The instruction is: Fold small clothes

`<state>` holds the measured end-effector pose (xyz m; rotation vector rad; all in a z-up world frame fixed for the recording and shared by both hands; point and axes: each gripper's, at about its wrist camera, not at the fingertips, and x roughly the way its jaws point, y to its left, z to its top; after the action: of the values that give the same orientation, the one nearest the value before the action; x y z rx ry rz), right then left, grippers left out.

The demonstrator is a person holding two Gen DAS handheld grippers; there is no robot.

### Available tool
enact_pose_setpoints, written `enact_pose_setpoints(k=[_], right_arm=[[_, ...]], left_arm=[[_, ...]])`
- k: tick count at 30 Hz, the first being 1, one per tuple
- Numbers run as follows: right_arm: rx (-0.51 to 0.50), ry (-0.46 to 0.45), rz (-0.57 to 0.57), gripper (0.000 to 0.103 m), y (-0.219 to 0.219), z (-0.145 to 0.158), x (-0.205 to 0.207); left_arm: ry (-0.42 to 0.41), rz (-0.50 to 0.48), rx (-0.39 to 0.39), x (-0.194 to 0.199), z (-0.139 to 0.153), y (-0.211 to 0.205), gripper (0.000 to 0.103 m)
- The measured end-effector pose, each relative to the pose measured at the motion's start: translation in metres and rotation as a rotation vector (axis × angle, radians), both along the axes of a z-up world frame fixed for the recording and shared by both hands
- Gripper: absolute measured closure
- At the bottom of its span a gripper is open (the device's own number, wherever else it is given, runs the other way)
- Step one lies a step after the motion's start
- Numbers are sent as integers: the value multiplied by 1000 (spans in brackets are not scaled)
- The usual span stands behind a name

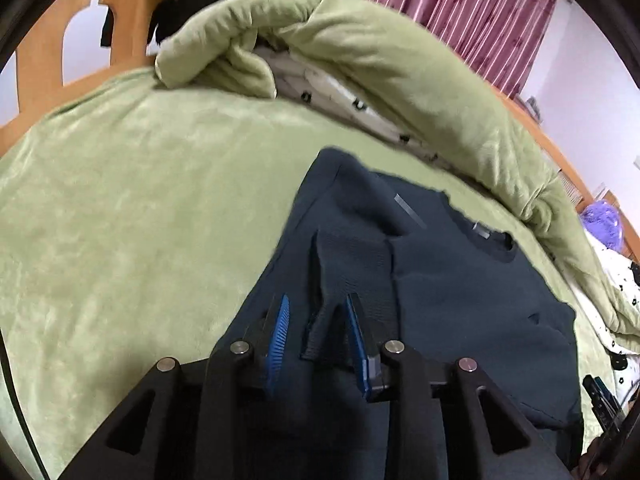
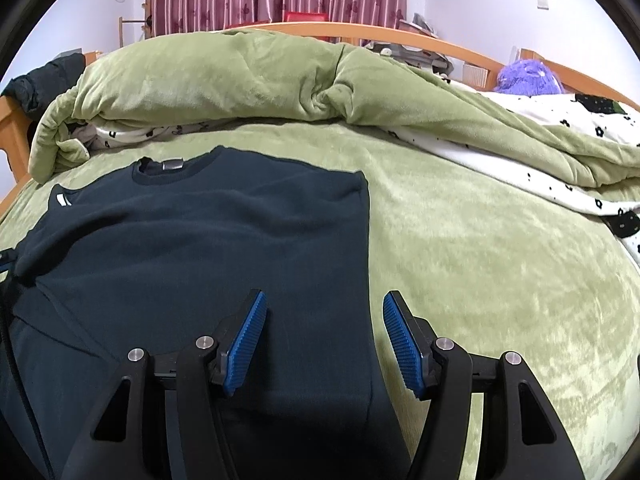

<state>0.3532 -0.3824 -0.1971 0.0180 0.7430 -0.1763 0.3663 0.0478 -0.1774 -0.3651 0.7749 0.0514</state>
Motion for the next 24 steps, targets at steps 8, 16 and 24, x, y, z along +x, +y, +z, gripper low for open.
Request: enact_pose_setpoints(k=[8,16,24], right_arm=[[-24,66,-10,43,7,-31,17],[-54,74,-15,43,12,-35,17],[-14,96,-41,43,7,-23,3]], left_arm=[[9,-85,147,12,-17,-33,55],[0,-70,232,10,-28,-44,49],[-11,-92,302,-23,-8,-50,52]])
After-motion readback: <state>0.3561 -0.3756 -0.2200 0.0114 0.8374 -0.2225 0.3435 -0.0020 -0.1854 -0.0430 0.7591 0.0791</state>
